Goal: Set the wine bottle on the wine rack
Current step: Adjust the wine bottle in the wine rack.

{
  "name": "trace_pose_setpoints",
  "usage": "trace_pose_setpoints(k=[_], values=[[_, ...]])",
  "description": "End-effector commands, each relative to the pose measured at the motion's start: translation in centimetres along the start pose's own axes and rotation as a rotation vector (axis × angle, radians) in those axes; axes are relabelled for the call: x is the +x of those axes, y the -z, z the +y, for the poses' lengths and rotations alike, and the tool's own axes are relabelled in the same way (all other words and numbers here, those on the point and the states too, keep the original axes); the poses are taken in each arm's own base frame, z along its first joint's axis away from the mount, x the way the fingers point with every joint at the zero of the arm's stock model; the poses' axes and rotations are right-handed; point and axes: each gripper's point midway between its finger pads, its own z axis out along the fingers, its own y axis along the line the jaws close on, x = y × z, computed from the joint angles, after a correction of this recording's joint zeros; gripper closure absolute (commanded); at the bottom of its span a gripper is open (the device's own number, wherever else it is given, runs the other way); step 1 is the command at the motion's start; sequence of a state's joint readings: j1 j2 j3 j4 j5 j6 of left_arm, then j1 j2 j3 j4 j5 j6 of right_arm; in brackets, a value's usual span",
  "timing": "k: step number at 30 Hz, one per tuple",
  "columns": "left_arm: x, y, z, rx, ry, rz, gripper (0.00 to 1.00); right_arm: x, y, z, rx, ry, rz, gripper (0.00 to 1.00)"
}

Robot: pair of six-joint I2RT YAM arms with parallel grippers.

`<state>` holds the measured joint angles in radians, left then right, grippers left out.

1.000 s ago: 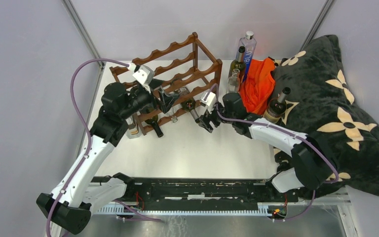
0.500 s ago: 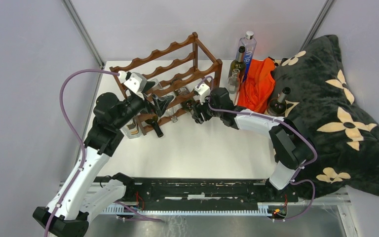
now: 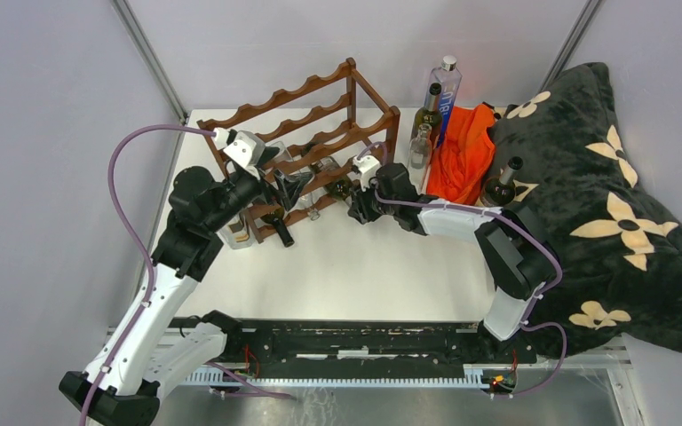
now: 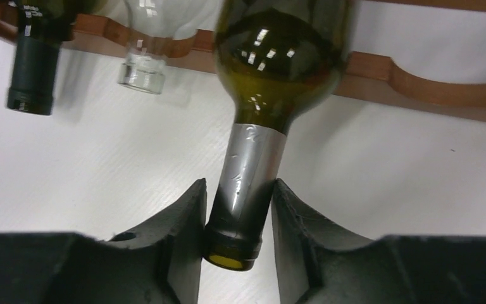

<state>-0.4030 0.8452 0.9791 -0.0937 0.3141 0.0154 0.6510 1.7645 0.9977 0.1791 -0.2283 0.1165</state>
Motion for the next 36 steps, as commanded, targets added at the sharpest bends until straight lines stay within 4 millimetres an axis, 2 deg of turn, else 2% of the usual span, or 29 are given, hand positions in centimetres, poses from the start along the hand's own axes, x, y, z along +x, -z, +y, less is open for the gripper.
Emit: trace_pose_setpoints(k=[1, 5, 8, 11, 17, 36], values=[[-1.7, 0.1, 0.6, -0.02, -0.061, -0.063, 0.0, -1.0, 0.3, 0.0, 0.022, -0.044, -0.057, 0.65], [-1.8, 0.2, 0.5, -0.018, -0.066, -0.067, 0.0, -1.0, 1.1, -0.2, 0.046, -0.08, -0.089, 0.82], [-1.9, 0.3, 0.5, -0.018, -0.071, -0.069, 0.0, 0.1, 1.9, -0.4, 0.072, -0.128, -0.119, 0.88], [-2.0, 0.4, 0.5, -0.02, -0.076, -0.074, 0.0, 0.3, 2.9, -0.5, 0.09, -0.164, -0.193, 0.92], [-1.8, 0.4, 0.8, -0.031, -0.087, -0.069, 0.0, 0.8, 2.2, -1.1, 0.11, -0.205, -0.222, 0.94], [-0.4, 0.2, 2.1, -0.088, -0.145, -0.037, 0.0, -1.9, -1.9, -1.1, 0.099, -0.208, -0.271, 0.96]])
